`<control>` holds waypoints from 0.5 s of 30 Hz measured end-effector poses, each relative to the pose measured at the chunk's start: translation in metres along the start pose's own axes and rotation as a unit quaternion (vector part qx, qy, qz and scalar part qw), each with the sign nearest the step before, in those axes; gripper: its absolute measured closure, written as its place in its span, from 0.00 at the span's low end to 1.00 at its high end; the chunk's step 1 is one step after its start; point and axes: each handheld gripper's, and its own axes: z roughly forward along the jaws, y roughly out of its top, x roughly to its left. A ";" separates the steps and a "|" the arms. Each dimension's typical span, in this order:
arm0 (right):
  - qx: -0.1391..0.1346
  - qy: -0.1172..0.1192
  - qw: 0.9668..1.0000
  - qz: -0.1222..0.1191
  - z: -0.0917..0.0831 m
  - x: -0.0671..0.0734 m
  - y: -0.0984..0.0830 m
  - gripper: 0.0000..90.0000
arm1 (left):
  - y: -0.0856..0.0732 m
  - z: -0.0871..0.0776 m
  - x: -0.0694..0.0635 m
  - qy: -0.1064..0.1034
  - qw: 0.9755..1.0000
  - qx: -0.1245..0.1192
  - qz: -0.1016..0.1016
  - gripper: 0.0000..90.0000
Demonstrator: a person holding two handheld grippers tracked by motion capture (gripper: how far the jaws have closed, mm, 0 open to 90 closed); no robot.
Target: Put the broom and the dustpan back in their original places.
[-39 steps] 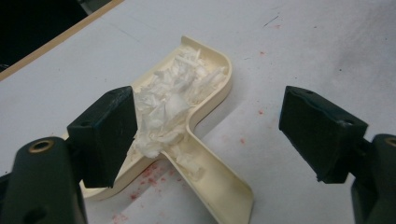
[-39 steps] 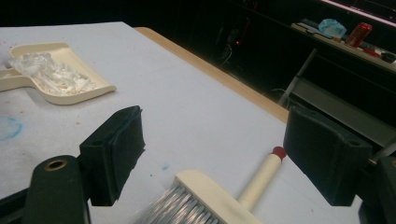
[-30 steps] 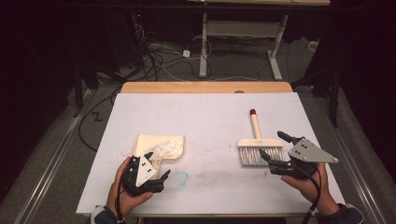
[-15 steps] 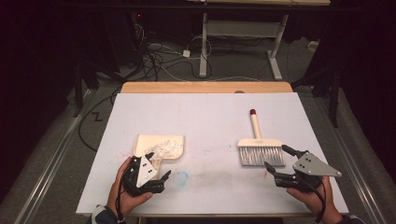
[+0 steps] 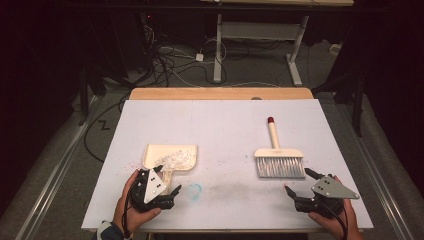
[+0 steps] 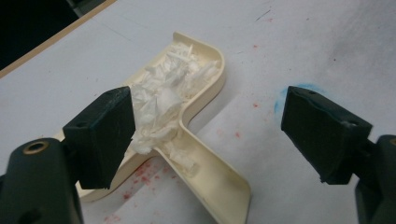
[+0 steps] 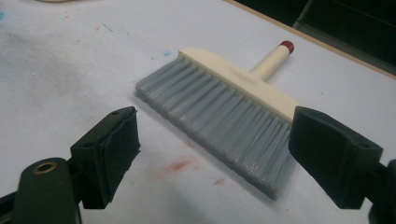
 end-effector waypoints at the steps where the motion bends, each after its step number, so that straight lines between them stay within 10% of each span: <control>1: -0.001 0.000 1.000 0.001 -0.001 0.000 0.000 0.18 | 0.000 0.001 0.000 0.000 1.000 0.001 0.002 0.19; 15: -0.014 -0.012 1.000 -0.013 -0.010 0.007 0.004 0.18 | 0.001 0.005 -0.003 -0.011 1.000 0.002 0.018 0.19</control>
